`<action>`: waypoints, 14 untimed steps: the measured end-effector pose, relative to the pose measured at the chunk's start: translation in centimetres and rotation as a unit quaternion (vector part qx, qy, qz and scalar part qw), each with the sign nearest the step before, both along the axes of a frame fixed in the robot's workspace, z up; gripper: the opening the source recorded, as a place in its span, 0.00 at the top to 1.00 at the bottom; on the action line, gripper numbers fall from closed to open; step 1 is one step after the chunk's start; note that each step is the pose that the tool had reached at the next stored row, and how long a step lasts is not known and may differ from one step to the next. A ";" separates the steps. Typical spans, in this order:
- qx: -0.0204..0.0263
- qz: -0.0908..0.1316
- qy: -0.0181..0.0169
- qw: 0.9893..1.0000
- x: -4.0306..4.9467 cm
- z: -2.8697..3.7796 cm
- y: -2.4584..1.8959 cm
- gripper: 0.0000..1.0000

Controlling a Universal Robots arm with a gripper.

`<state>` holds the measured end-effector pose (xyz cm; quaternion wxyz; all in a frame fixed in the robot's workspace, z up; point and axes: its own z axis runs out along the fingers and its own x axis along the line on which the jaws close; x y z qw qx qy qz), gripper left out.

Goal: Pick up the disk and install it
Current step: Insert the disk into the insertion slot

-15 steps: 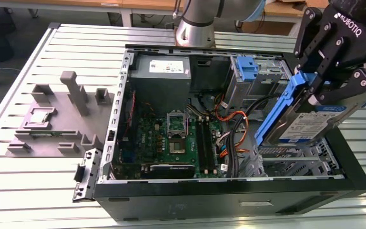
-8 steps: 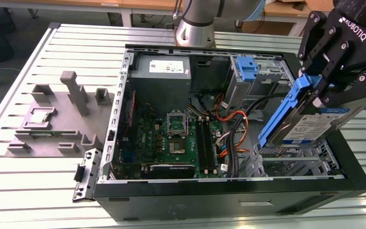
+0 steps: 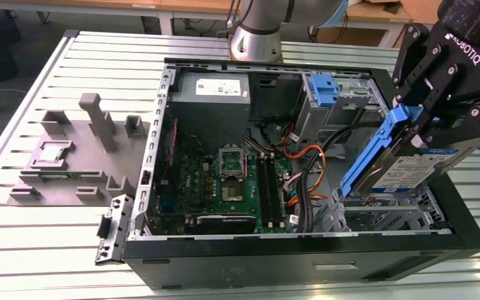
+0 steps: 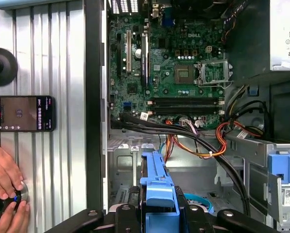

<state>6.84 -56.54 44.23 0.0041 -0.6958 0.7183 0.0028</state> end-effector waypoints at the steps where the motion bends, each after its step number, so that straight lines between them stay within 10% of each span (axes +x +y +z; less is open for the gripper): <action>1: 0.000 0.000 0.000 1.000 0.01 -0.07 -0.05 0.64; 14: 0.000 0.000 0.000 1.000 0.03 -0.88 -0.26 0.64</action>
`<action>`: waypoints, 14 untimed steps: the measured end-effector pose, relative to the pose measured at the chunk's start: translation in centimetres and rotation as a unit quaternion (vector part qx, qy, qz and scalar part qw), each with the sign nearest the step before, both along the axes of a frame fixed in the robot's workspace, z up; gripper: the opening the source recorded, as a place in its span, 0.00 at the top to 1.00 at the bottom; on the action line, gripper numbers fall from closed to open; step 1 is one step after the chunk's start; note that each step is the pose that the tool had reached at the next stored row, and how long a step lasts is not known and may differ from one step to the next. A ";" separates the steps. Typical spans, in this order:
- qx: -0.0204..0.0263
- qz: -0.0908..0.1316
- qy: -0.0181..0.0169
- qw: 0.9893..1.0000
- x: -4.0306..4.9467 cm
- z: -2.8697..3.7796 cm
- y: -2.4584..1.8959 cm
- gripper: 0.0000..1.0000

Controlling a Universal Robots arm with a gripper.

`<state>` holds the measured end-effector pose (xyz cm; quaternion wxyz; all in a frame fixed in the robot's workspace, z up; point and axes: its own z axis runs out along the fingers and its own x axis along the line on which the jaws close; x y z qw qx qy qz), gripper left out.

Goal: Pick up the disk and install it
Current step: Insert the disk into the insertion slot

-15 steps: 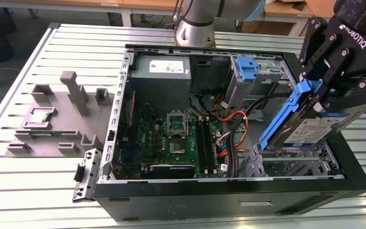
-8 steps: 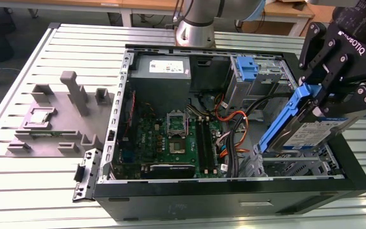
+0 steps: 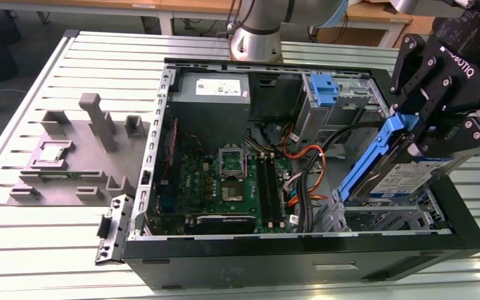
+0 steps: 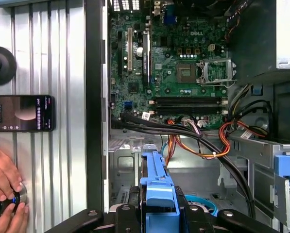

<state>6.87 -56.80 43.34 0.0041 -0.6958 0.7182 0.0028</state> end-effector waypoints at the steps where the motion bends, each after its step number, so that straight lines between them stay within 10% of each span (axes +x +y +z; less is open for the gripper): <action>1: 0.000 0.000 0.000 1.000 0.00 -0.06 0.00 0.64; 14: 0.000 0.000 0.000 1.000 0.00 -0.35 0.00 0.62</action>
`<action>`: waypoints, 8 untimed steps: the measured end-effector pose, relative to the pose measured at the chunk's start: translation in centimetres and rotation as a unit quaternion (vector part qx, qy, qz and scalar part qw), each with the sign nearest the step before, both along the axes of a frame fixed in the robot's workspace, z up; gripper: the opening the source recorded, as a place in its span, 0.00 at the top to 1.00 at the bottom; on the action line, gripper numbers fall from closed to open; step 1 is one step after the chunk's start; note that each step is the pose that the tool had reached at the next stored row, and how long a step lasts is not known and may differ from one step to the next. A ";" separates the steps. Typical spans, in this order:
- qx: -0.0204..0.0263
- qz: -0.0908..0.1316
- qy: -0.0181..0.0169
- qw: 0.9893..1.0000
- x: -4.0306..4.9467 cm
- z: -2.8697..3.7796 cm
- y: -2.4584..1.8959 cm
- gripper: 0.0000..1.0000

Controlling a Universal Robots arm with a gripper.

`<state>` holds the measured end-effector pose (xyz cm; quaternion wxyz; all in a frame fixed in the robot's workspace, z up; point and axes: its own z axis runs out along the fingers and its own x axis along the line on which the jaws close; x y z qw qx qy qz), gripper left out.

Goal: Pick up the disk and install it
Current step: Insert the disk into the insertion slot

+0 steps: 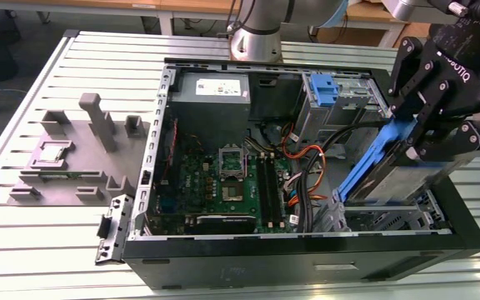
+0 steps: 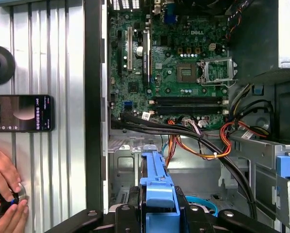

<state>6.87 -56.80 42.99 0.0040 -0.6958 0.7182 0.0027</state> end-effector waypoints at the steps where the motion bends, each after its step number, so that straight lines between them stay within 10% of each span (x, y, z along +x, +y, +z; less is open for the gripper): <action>1: 0.000 0.000 0.000 1.000 0.00 -0.01 0.00 0.57; 8: 0.000 0.000 -0.001 1.000 0.01 -0.21 0.00 0.50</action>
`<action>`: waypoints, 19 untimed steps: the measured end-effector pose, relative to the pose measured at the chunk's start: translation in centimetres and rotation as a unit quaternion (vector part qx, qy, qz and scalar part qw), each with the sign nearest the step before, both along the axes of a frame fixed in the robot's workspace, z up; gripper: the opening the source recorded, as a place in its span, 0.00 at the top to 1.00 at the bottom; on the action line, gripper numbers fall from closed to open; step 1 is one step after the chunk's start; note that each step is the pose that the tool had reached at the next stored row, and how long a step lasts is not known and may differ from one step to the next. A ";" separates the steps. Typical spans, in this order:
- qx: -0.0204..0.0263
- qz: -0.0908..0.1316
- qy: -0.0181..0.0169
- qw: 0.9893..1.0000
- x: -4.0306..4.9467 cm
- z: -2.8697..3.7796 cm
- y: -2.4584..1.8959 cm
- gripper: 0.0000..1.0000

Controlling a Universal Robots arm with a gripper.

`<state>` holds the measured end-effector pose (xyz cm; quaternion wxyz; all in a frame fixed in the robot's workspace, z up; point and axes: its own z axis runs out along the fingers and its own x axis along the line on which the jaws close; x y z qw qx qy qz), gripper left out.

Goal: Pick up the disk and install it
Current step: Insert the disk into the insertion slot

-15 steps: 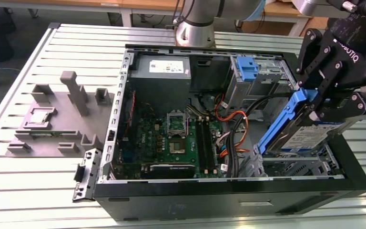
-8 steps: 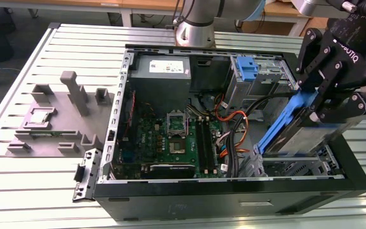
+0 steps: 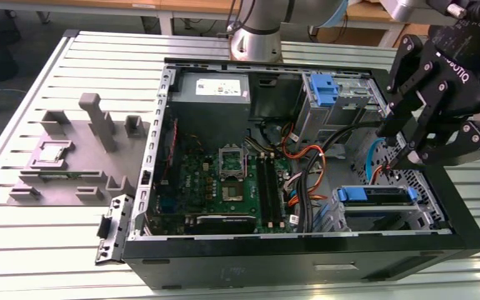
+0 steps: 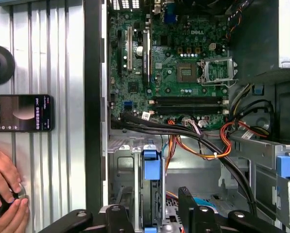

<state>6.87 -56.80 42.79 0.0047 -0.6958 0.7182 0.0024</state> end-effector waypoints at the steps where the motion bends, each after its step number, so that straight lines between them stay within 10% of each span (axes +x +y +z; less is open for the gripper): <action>1: 0.000 0.000 0.000 1.000 0.00 -0.17 0.00 0.50; 11: 0.000 0.000 -0.001 1.000 -0.01 -1.97 0.00 0.87; 19: 0.000 0.000 -0.001 1.000 -0.01 -3.44 0.00 0.90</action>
